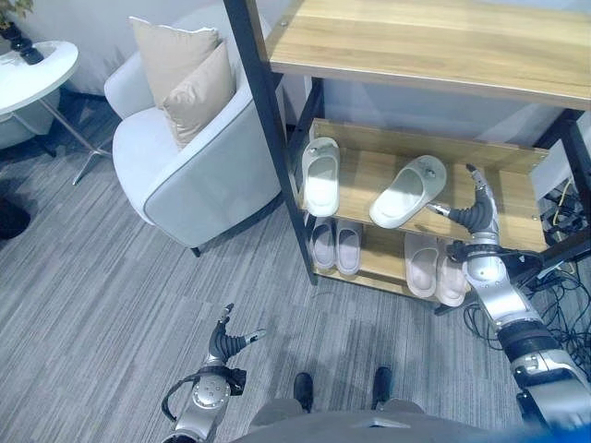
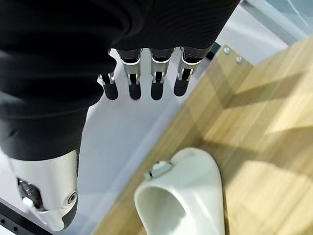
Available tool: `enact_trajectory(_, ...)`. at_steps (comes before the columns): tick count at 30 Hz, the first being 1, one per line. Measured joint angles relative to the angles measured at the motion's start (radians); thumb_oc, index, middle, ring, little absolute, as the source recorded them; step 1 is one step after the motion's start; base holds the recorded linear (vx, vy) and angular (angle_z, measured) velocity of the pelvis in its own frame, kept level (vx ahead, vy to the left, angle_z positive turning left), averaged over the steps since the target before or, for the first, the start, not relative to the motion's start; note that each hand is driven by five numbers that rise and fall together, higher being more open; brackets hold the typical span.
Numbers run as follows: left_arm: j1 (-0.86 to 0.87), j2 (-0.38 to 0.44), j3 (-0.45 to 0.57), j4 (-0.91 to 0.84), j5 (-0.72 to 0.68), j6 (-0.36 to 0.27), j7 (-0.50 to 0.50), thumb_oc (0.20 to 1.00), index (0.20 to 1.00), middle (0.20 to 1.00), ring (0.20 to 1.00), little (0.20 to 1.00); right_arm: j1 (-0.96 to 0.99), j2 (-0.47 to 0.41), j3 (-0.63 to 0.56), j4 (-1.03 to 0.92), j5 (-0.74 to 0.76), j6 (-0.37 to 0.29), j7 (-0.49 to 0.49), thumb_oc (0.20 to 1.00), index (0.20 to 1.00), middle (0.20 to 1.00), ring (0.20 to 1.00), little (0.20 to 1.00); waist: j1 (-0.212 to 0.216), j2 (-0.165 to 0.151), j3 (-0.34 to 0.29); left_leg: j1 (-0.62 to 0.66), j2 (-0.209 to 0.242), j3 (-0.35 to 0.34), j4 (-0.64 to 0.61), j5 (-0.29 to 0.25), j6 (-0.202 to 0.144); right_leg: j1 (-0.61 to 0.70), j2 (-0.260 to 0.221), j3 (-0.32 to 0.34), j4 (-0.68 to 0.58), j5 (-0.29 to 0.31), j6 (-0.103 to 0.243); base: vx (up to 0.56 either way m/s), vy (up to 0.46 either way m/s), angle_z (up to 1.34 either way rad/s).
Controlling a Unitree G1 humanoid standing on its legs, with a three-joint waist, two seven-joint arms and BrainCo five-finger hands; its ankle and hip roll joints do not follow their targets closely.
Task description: Arrange the slippers neatly on the shoe rack.
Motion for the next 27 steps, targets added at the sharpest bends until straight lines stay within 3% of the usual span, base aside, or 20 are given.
enact_trajectory(8,-0.057,-0.005,-0.027,-0.005,-0.012,-0.035,0.007,1.0,1.0,1.0,1.0,1.0,-0.191,-0.08,-0.003,0.079,0.037,0.002,-0.092,1.0,1.0,1.0,1.0,1.0,0.017,0.043,0.054,-0.152,-0.005,-0.021,-0.005,0.033,0.0,-0.143,-0.004,-0.014,0.0,0.022,-0.013,0.01,0.003,0.08)
enact_trajectory(15,-0.083,-0.007,-0.042,0.061,-0.012,-0.041,0.031,1.0,1.0,1.0,1.0,1.0,-0.273,-0.124,-0.02,0.159,0.075,-0.001,-0.146,1.0,1.0,1.0,1.0,1.0,0.031,0.03,0.086,-0.203,-0.005,-0.057,-0.005,0.047,-0.004,-0.175,-0.006,-0.047,0.0,0.024,-0.015,0.01,-0.02,0.15)
enact_trajectory(23,-0.121,-0.004,-0.062,0.059,-0.012,-0.043,0.047,1.0,1.0,1.0,1.0,1.0,-0.418,-0.156,0.084,0.304,0.106,0.004,-0.133,1.0,1.0,1.0,1.0,1.0,0.031,0.009,0.094,-0.259,-0.007,-0.068,0.001,0.058,-0.006,-0.221,-0.007,-0.057,0.0,0.029,-0.018,0.0,-0.008,0.04)
enact_trajectory(24,-0.128,-0.004,-0.062,0.059,-0.012,-0.044,0.047,1.0,1.0,1.0,1.0,1.0,-0.419,-0.156,0.1,0.306,0.105,0.005,-0.125,0.937,0.937,0.937,0.937,0.937,0.03,0.005,0.093,-0.26,-0.008,-0.069,0.001,0.058,-0.006,-0.222,-0.007,-0.057,0.0,0.029,-0.018,0.0,0.0,0.0)
enact_trajectory(25,-0.131,-0.004,-0.061,0.059,-0.012,-0.044,0.048,1.0,1.0,1.0,1.0,1.0,-0.424,-0.156,0.126,0.322,0.099,0.008,-0.117,0.533,0.533,0.533,0.533,0.533,0.032,-0.001,0.091,-0.261,-0.008,-0.071,0.001,0.058,-0.006,-0.222,-0.007,-0.057,0.0,0.029,-0.018,0.0,0.0,0.0)
enact_trajectory(26,-0.131,-0.003,-0.06,0.061,-0.012,-0.047,0.048,1.0,1.0,1.0,1.0,1.0,-0.444,-0.157,0.149,0.361,0.095,0.013,-0.108,0.291,0.291,0.291,0.291,0.291,0.033,-0.005,0.09,-0.262,-0.008,-0.072,0.003,0.058,-0.006,-0.222,-0.007,-0.057,0.0,0.029,-0.018,0.0,0.001,0.03)
enact_trajectory(27,-0.13,0.003,-0.06,0.065,-0.012,-0.048,0.048,1.0,1.0,1.0,1.0,1.0,-0.479,-0.157,0.164,0.418,0.095,0.014,-0.105,0.2,0.2,0.2,0.2,0.2,0.033,-0.015,0.088,-0.265,-0.008,-0.073,0.005,0.058,-0.006,-0.225,-0.007,-0.057,0.0,0.03,-0.019,0.0,0.0,0.0)
